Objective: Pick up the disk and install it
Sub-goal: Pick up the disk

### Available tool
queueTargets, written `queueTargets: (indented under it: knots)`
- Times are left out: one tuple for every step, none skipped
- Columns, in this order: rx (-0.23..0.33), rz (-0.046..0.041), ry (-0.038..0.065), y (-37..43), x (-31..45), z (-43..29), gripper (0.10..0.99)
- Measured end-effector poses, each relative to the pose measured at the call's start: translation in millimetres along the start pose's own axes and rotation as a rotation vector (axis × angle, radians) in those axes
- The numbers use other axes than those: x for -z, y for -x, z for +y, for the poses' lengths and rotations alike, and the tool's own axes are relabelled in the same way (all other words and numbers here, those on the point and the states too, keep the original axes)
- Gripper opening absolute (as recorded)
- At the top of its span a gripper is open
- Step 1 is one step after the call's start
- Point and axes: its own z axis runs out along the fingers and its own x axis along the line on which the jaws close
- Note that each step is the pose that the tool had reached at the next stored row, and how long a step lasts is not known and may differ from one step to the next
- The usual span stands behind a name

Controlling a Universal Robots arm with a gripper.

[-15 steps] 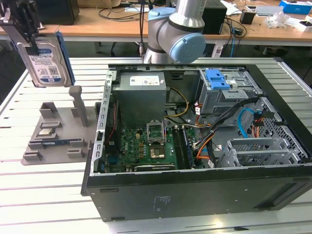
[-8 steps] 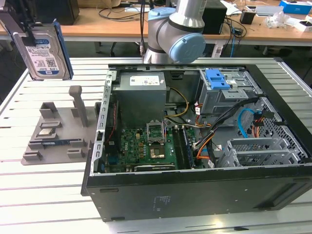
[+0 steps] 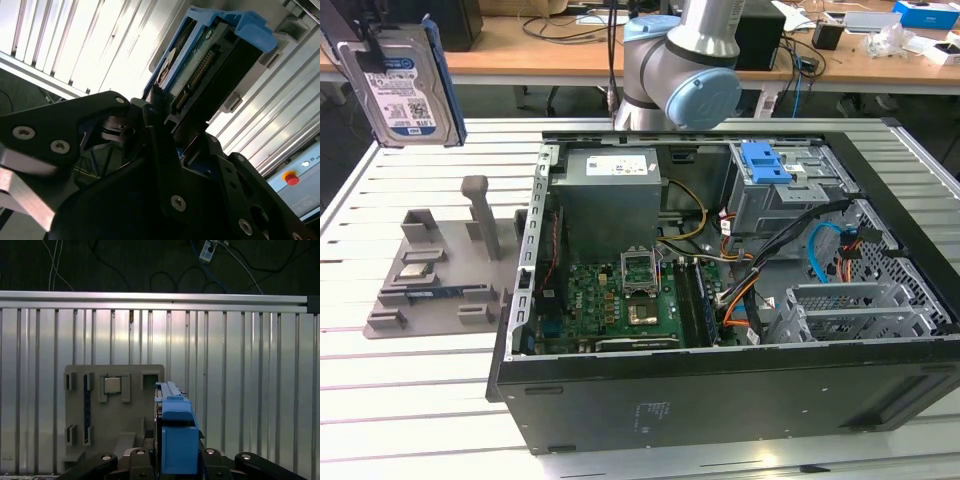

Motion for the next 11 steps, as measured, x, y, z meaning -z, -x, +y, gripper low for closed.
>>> queueTargets:
  knots:
    - [0.0,0.0,0.0,0.4,2.5,0.0,0.365]
    - [0.0,0.0,0.0,0.9,4.9,0.1,0.365]
    - [0.0,0.0,0.0,1.5,8.0,0.1,0.365]
    - [0.0,0.0,0.0,2.1,11.3,0.2,0.365]
    - [0.0,0.0001,0.0,2.9,15.5,0.3,0.365]
    - [0.0,0.0,0.0,3.4,18.7,0.3,0.365]
    - [0.0,0.0,0.0,3.8,20.8,0.4,0.365]
    - [0.0,0.0,0.0,4.2,22.8,0.4,0.365]
    - [0.0,0.0,0.0,4.5,24.8,0.4,0.365]
    - [0.0,0.0,0.0,5.0,27.1,0.5,0.365]
    - [0.0,0.0,0.0,5.6,30.5,0.5,0.365]
